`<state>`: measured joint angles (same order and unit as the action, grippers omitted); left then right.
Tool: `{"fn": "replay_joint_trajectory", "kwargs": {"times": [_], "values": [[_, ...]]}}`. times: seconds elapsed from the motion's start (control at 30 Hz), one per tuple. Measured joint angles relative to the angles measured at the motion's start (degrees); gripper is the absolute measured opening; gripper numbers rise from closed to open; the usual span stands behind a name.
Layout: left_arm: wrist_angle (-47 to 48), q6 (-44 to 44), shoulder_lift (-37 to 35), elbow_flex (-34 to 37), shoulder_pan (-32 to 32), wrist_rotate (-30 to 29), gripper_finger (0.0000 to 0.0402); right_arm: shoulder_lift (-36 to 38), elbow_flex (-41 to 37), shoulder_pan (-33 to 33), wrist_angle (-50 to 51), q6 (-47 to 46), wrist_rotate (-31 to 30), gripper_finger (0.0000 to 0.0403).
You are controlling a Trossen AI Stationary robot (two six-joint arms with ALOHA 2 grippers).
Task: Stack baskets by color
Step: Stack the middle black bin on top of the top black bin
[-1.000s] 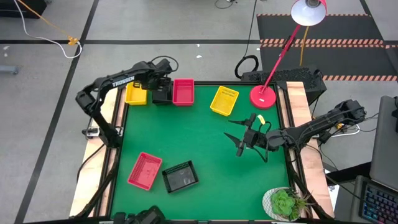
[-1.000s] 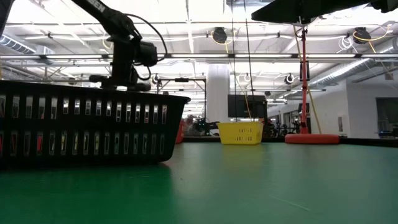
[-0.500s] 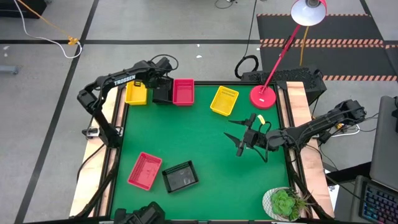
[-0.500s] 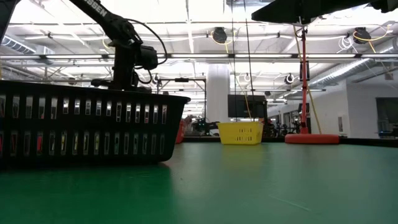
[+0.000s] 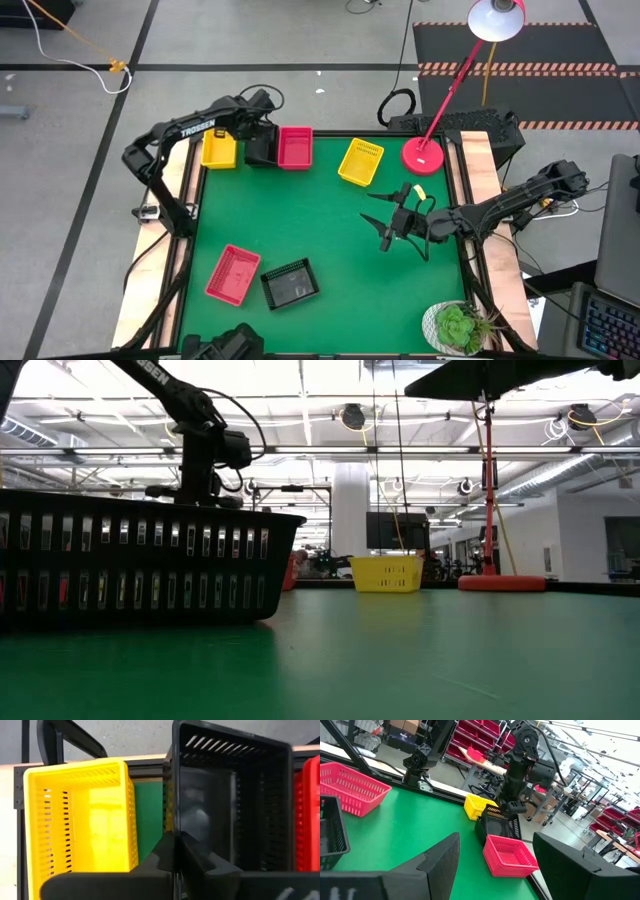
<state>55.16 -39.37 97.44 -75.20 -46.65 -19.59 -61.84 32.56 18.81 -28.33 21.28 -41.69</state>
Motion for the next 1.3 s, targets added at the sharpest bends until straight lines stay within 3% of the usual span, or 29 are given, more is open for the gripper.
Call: {"fn": "replay_joint_trajectory", "kwargs": {"times": [0.23, 0.4, 0.73, 0.9, 1.13, 1.2, 1.3], "values": [[-1.33, -0.18, -0.86, 0.00, 0.07, -0.04, 0.0032, 0.00, 0.00, 0.00, -0.03, -0.02, 0.00, 0.0247], [-3.02, 0.08, -0.86, 0.00, 0.07, -0.02, 0.0010, 0.00, 0.00, 0.00, -0.03, -0.22, 0.00, 0.0247], [-3.09, -1.48, -0.86, 0.00, 0.22, 0.00, 0.0008, 0.00, 0.00, 0.00, -0.03, -0.66, 0.00, 0.0247], [-2.88, -3.13, -0.86, 0.67, 0.62, -1.68, 0.0034, 0.00, 0.00, 0.00, -0.01, -0.66, 0.00, 0.0247], [-7.21, -3.25, -0.84, 5.50, 0.88, -2.72, 0.0010, 0.00, 0.00, 0.00, 0.56, -1.09, 0.00, 0.0247], [-8.71, -3.78, -0.84, 6.99, 1.01, -2.75, 0.0019, 0.00, 0.00, 0.00, 0.67, -1.09, 0.00, 0.0247], [-9.83, -4.33, -0.82, 8.42, 0.98, -3.20, 0.0067, 0.00, 0.00, 0.00, 0.78, -1.09, 0.00, 0.0247]]}}
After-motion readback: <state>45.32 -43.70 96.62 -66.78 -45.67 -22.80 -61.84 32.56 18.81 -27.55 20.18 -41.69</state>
